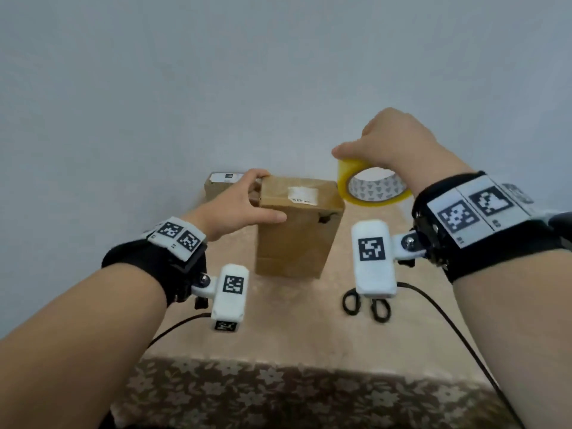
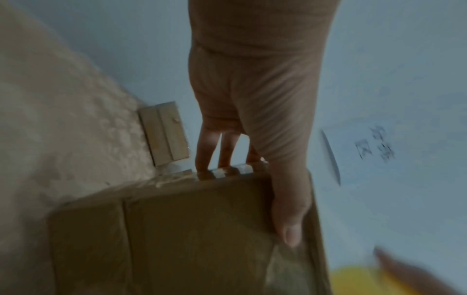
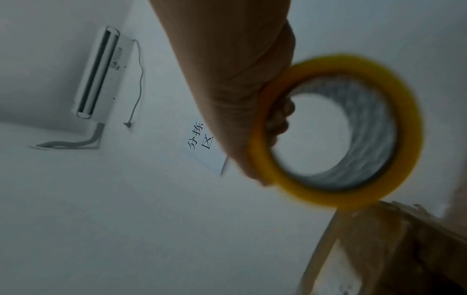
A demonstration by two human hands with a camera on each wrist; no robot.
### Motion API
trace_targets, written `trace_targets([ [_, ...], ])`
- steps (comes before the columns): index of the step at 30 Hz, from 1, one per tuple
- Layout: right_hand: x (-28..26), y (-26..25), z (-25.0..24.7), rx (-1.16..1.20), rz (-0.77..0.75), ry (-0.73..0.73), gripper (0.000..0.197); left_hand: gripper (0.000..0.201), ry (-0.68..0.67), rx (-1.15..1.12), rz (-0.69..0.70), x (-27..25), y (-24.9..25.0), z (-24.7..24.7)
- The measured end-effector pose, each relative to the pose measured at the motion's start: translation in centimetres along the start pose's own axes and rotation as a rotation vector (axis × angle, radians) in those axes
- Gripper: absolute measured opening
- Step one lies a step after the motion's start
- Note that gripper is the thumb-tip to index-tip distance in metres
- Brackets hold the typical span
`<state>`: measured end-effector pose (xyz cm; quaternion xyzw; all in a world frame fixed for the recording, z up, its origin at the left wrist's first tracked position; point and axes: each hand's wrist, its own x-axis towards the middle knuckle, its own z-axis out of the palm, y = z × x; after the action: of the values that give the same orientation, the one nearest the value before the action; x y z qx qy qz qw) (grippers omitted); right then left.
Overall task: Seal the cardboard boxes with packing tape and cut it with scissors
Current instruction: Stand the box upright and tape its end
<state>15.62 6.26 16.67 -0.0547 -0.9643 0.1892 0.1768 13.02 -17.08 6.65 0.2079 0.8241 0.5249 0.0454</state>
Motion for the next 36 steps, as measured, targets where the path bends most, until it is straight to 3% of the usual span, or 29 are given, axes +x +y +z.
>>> trace_targets([
  [6, 0.9, -0.1, 2.2, -0.108, 0.053, -0.269, 0.048, 0.062, -0.038, -0.124, -0.079, -1.5, -1.6, -0.1],
  [11, 1.0, 0.3, 3.8, -0.124, 0.073, -0.388, 0.051, 0.067, -0.059, -0.141, -0.118, -1.3, -2.7, -0.7],
  [16, 1.1, 1.7, 6.5, -0.033, 0.127, -0.449, 0.067, 0.067, -0.074, -0.078, -0.137, -1.1, -3.0, -1.1],
  [19, 1.5, 2.3, 7.0, -0.038, 0.122, -0.428, 0.071, 0.077, -0.185, 0.224, -0.136, -0.5, -1.4, -2.1],
  [22, 2.1, 1.8, 7.5, -0.079, 0.074, -0.411, 0.063, 0.084, -0.228, 0.934, -0.038, 1.3, 1.8, -1.3],
  [23, 2.2, 1.4, 7.7, -0.099, 0.057, -0.404, 0.06, 0.089, -0.258, 1.052, 0.01, 2.0, 2.6, -0.3],
  [25, 2.5, 1.0, 8.0, -0.155, 0.035, -0.375, 0.058, 0.093, -0.338, 1.076, 0.028, 3.4, 3.2, 2.3],
  [27, 2.2, 1.3, 8.3, -0.156, 0.036, -0.342, 0.057, 0.099, -0.315, 1.096, 0.038, 4.1, 2.7, 4.2],
  [29, 1.4, 2.7, 8.8, -0.009, 0.038, -0.29, 0.055, 0.096, -0.207, 1.117, 0.082, 4.1, 2.0, 4.5],
  [32, -0.4, 4.8, 9.5, 0.581, 0.053, -0.118, 0.057, 0.083, -0.097, 0.978, 0.134, 3.3, 1.6, 3.3],
  [34, -1.7, 5.0, 9.0, 0.859, 0.048, 0.016, 0.056, 0.079, -0.027, 0.772, 0.132, 2.6, 1.4, 2.0],
  [36, -2.2, 3.5, 7.3, 0.972, -0.002, 0.091, 0.048, 0.079, 0.083, 0.48, 0.139, 1.8, 1.0, 1.4],
])
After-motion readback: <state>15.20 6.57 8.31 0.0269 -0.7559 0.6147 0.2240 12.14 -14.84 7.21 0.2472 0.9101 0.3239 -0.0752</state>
